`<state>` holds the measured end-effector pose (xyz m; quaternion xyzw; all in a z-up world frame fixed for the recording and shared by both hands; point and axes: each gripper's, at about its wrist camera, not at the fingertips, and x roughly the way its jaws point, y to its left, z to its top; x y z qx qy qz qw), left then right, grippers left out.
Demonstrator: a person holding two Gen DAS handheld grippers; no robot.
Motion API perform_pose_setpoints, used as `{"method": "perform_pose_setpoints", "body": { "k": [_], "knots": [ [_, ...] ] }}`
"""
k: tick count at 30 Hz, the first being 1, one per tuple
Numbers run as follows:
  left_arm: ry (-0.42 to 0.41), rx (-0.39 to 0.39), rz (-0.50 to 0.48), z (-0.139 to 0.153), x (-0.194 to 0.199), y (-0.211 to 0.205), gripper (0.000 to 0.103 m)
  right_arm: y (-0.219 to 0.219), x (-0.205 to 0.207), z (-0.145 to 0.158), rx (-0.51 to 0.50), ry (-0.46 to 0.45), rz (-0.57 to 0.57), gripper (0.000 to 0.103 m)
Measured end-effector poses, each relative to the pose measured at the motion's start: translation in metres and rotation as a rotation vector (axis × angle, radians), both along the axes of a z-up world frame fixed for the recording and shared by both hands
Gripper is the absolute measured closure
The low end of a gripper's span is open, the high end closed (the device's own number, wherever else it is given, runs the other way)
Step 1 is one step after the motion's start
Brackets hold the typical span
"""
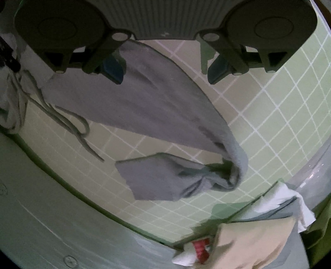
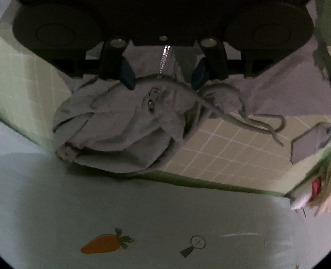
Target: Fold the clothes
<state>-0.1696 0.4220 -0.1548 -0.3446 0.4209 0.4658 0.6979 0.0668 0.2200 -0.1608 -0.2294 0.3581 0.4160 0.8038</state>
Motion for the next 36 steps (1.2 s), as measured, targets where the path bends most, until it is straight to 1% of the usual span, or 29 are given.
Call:
{"method": "perform_pose_setpoints", "body": {
  "k": [1, 2, 3, 4, 5, 6, 7, 9, 12, 16, 18, 19, 20, 22, 23, 24, 25, 26, 27, 29, 30, 33, 36],
  "knots": [
    [0.001, -0.003, -0.005, 0.000, 0.002, -0.001, 0.014, 0.001, -0.001, 0.000, -0.003, -0.011, 0.010, 0.043],
    [0.002, -0.005, -0.010, 0.000, 0.003, -0.003, 0.014, 0.005, 0.000, -0.002, -0.006, -0.025, 0.018, 0.048],
    [0.001, -0.008, -0.011, 0.000, 0.004, -0.004, 0.014, 0.007, 0.000, -0.002, -0.009, -0.039, 0.024, 0.062],
    [0.001, -0.010, -0.012, 0.000, 0.005, -0.005, 0.014, 0.005, -0.002, 0.001, -0.010, -0.053, 0.023, 0.069],
    [0.001, -0.012, -0.014, 0.000, 0.006, -0.007, 0.014, 0.001, -0.002, 0.004, -0.003, -0.058, 0.018, 0.083],
    [-0.001, -0.013, -0.018, 0.001, 0.007, -0.008, 0.014, -0.002, 0.001, 0.007, 0.014, -0.055, 0.009, 0.094],
    [-0.003, -0.013, -0.023, 0.001, 0.008, -0.009, 0.014, -0.006, 0.004, 0.010, 0.031, -0.051, -0.001, 0.098],
    [-0.003, -0.011, -0.031, 0.002, 0.010, -0.013, 0.014, -0.013, 0.009, 0.015, 0.064, -0.047, -0.023, 0.099],
    [-0.003, -0.002, -0.047, 0.005, 0.014, -0.015, 0.014, -0.035, 0.013, 0.035, 0.122, -0.083, -0.091, 0.099],
    [0.001, 0.013, -0.063, 0.008, 0.020, -0.016, 0.014, -0.085, 0.008, 0.073, 0.221, -0.172, -0.185, 0.099],
    [0.000, 0.015, -0.071, 0.009, 0.024, -0.016, 0.014, -0.111, 0.007, 0.084, 0.252, -0.187, -0.252, 0.099],
    [0.000, 0.016, -0.074, 0.010, 0.026, -0.016, 0.014, -0.122, 0.011, 0.083, 0.242, -0.181, -0.296, 0.099],
    [0.001, 0.016, -0.078, 0.010, 0.029, -0.016, 0.014, -0.128, 0.016, 0.076, 0.200, -0.163, -0.337, 0.098],
    [0.003, 0.014, -0.091, 0.010, 0.035, -0.017, 0.014, -0.139, 0.029, 0.062, 0.112, -0.120, -0.417, 0.095],
    [0.001, 0.014, -0.106, 0.010, 0.040, -0.018, 0.014, -0.142, 0.034, 0.056, 0.074, -0.088, -0.448, 0.089],
    [0.000, 0.015, -0.120, 0.011, 0.044, -0.019, 0.014, -0.145, 0.037, 0.054, 0.066, -0.065, -0.467, 0.074],
    [-0.003, 0.015, -0.133, 0.011, 0.050, -0.020, 0.014, -0.148, 0.038, 0.052, 0.063, -0.053, -0.480, 0.063],
    [-0.006, 0.016, -0.147, 0.011, 0.056, -0.021, 0.014, -0.147, 0.037, 0.054, 0.070, -0.063, -0.483, 0.037],
    [-0.009, 0.017, -0.160, 0.011, 0.062, -0.023, 0.014, -0.147, 0.037, 0.055, 0.076, -0.072, -0.485, 0.015],
    [-0.016, 0.016, -0.196, 0.011, 0.076, -0.025, 0.014, -0.143, 0.035, 0.054, 0.092, -0.095, -0.467, 0.003],
    [-0.021, 0.018, -0.221, 0.011, 0.086, -0.026, 0.014, -0.139, 0.035, 0.053, 0.093, -0.102, -0.453, 0.000],
    [-0.023, 0.015, -0.296, 0.007, 0.115, -0.030, 0.014, -0.124, 0.044, 0.041, 0.056, -0.064, -0.432, 0.000],
    [-0.042, 0.010, -0.370, 0.003, 0.142, -0.035, 0.014, -0.106, 0.049, 0.033, 0.069, -0.040, -0.400, 0.000]
  ]
}}
